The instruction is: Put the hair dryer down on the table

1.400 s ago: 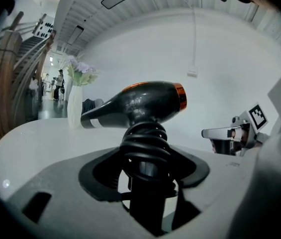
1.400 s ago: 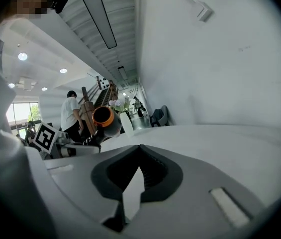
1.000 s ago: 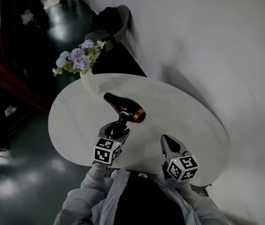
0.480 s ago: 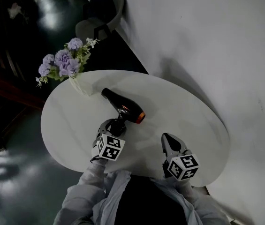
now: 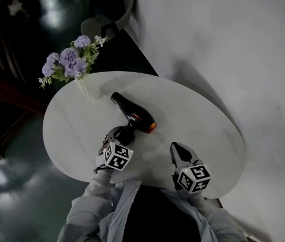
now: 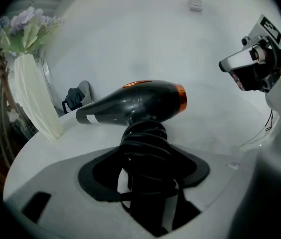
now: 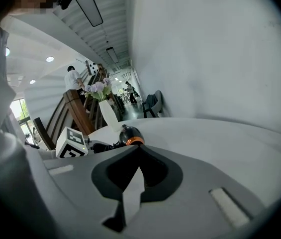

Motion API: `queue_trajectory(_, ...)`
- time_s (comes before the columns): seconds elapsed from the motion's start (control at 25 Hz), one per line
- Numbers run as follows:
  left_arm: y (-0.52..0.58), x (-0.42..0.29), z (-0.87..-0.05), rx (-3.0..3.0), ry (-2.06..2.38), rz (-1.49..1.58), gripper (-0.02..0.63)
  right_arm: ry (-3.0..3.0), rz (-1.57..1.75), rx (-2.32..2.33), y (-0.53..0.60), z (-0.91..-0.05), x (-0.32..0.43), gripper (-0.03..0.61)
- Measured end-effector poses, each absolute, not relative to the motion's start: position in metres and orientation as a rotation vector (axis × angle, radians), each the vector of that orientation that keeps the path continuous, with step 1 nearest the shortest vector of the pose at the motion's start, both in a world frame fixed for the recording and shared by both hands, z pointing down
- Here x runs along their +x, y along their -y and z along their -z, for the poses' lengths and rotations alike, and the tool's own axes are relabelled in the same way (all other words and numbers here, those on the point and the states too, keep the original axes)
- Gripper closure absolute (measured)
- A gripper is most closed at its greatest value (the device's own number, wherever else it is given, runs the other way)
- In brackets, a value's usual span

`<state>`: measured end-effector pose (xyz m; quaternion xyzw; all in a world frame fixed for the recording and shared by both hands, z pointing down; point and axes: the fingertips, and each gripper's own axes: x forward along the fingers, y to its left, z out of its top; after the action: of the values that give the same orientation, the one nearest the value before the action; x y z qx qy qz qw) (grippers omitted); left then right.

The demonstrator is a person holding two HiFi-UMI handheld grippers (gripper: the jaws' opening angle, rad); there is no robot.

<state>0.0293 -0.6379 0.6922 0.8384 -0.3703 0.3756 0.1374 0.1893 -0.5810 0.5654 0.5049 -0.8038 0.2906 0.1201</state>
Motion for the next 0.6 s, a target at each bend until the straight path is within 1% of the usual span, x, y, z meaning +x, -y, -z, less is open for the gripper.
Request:
queue_trajectory(0.12,0.634,0.029,-0.694,2.409,1.026,-1.095,0.319,2.381,-0.813,1.474,0.575,-0.555,0.189,0.568)
queue_trajectory(0.24,0.628,0.024,-0.678,2.373,1.017,-0.996,0.273,2.415,-0.780,1.486,0.567,-0.544,0.193,0.568)
queue_trajectory(0.44,0.615,0.013,-0.619,2.332,1.091,-0.649,0.275,2.481,-0.735,1.489,0.550,-0.529,0.198,0.568)
queue_trajectory(0.6,0.589,0.008,-0.575,2.331,1.129,-0.491,0.296,2.528,-0.686,1.486,0.530,-0.516,0.201,0.568)
